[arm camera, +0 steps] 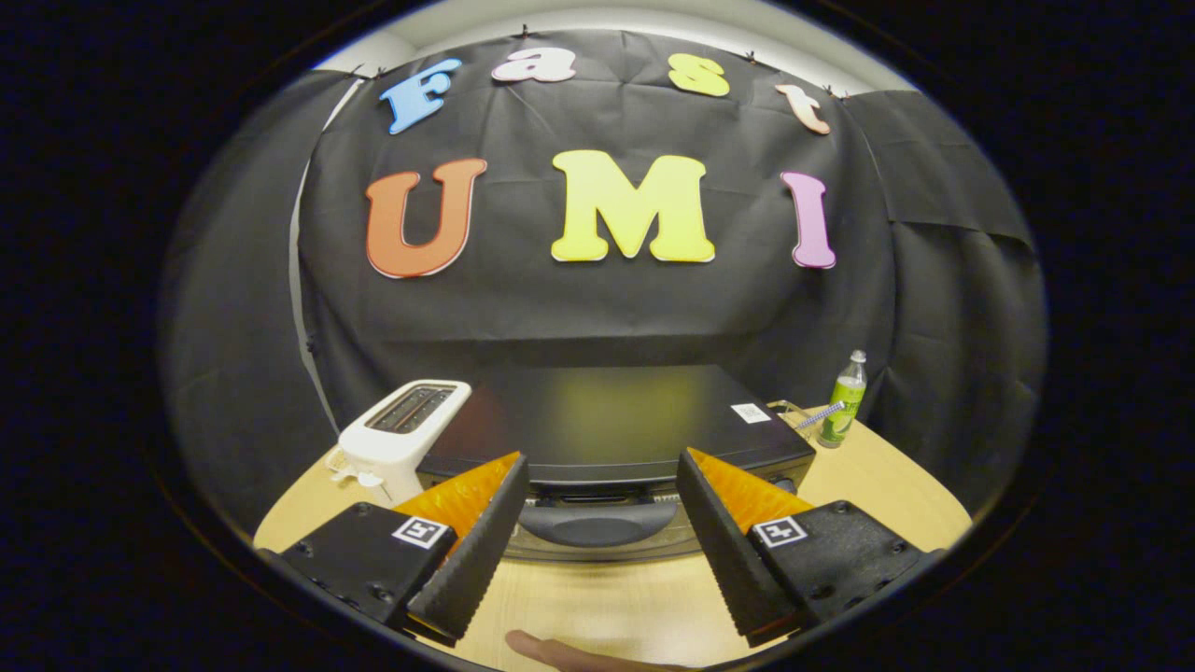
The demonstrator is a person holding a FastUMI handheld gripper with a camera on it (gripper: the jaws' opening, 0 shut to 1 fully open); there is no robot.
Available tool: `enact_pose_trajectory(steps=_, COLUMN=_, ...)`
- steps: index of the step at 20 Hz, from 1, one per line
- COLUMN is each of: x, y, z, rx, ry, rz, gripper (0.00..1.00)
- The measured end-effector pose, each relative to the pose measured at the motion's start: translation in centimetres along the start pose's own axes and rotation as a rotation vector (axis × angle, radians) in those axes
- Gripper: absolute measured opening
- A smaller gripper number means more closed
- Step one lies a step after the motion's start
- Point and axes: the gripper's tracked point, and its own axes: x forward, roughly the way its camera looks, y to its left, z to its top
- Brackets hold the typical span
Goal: Open the toaster oven, put the food inside, and close the toaster oven door.
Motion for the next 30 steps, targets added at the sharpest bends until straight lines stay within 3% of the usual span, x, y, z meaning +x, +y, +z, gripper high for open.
enact_pose_trajectory(steps=6, x=4.0, y=0.7, z=-2.5, rx=0.02, ry=0.038, rz=0.007, gripper=1.0)
enact_pose_trajectory(steps=11, x=3.1, y=1.0, z=-3.3, rx=0.041, ry=0.069, rz=0.009, gripper=1.0)
enact_pose_trajectory(steps=14, x=2.1, y=1.0, z=-3.3, rx=-0.046, ry=0.064, rz=-0.018, gripper=1.0)
enact_pose_trajectory(steps=24, x=-3.7, y=0.2, z=-9.0, rx=-0.005, ry=0.234, rz=0.029, gripper=1.0)
enact_pose_trajectory(steps=30, x=-6.0, y=0.1, z=-13.5, rx=0.003, ry=0.265, rz=0.031, gripper=1.0)
